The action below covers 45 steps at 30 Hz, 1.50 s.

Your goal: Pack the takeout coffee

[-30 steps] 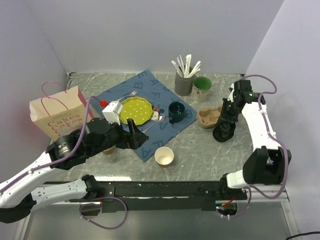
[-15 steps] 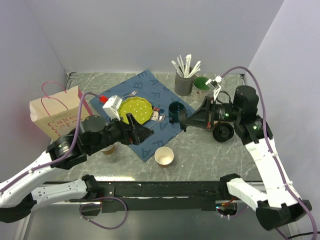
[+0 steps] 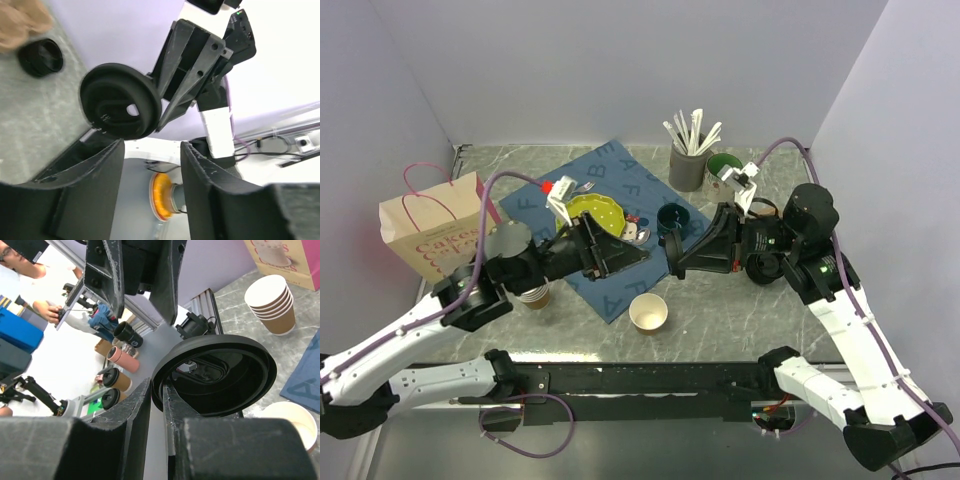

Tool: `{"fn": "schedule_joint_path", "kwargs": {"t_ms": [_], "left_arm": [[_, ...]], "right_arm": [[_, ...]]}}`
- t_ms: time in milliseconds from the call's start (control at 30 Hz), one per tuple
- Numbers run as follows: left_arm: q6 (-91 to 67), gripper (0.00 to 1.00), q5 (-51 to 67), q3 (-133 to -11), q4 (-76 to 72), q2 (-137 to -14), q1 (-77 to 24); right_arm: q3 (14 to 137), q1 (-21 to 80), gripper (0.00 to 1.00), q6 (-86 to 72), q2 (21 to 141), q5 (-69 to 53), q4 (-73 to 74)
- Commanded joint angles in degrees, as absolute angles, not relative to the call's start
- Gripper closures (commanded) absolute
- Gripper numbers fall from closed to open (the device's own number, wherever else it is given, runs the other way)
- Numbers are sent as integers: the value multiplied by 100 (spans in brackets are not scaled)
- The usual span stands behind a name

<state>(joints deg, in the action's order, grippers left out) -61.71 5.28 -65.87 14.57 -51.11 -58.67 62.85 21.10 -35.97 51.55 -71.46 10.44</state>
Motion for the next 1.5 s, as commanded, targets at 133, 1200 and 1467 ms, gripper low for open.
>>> {"fn": "schedule_joint_path", "kwargs": {"t_ms": [133, 1200, 1467], "left_arm": [[-6943, 51, 1037, -6618, 607, -5554, -5862], [-6829, 99, 1089, -6416, 44, -5836, -5862], [-6154, 99, 537, -6881, 1737, -5564, -5862]], "right_arm": [[6565, 2329, 80, -3278, 5098, -6715, 1152], [6170, 2505, 70, -3411, 4808, -6469, 1063], [6635, 2505, 3, -3146, 4615, -5354, 2380]]}}
